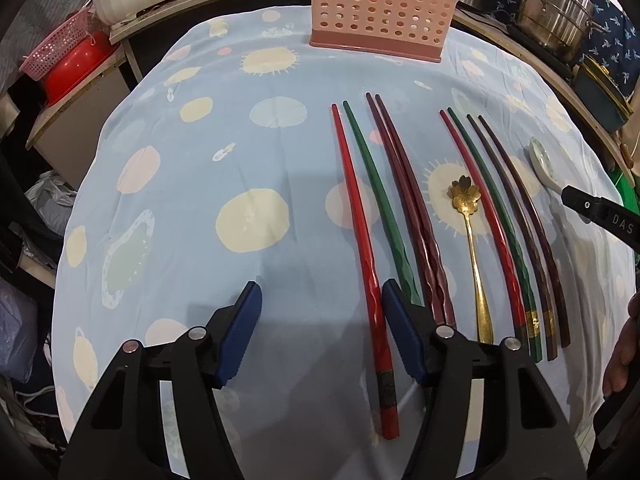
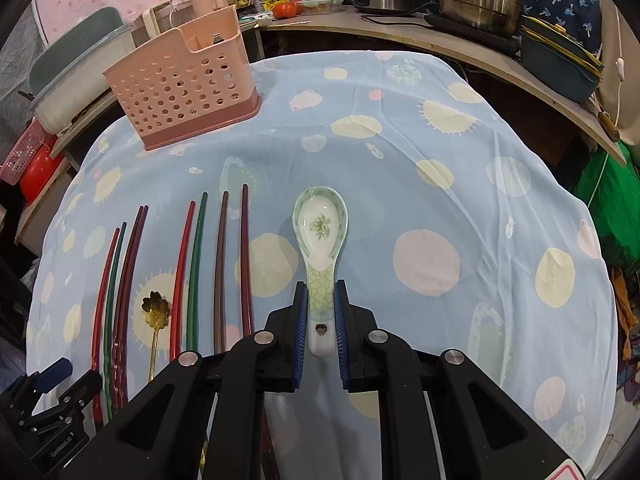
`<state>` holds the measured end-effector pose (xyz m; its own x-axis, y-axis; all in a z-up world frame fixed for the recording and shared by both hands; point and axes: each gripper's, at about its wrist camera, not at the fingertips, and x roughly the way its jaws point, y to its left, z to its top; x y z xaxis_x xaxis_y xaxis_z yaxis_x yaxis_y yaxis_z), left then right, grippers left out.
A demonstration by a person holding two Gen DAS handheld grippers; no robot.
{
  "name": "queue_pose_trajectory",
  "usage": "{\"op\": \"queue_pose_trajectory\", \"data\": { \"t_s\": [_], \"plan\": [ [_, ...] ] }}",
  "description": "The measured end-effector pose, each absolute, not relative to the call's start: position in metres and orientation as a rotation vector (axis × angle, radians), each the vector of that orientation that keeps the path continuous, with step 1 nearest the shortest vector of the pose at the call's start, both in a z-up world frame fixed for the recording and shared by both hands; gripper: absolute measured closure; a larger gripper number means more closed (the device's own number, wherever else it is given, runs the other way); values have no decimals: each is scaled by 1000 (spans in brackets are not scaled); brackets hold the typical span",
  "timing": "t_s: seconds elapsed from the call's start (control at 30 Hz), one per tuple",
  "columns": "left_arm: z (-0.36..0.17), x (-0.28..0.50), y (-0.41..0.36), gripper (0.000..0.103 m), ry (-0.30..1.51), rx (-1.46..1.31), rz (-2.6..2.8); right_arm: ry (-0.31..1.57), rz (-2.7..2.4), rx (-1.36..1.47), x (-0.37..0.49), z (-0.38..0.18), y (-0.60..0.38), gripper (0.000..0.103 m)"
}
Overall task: Organize utensils
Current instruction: 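Grasp a red chopstick with the left tool while the right tool lifts the white spoon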
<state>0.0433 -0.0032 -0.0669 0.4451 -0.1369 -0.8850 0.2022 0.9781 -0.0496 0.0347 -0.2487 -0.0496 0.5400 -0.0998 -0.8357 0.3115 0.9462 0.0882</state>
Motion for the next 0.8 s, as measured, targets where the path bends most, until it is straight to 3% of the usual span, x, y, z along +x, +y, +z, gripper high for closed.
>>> {"op": "queue_pose_trajectory", "data": {
  "t_s": [0.5, 0.8],
  "plan": [
    [-69, 35, -10, 46, 1057, 120, -206, 972, -247, 245, 29, -47, -247, 91],
    [-66, 26, -17, 74, 1057, 135, -249, 970, -227, 254, 24, -45, -246, 91]
  ]
}}
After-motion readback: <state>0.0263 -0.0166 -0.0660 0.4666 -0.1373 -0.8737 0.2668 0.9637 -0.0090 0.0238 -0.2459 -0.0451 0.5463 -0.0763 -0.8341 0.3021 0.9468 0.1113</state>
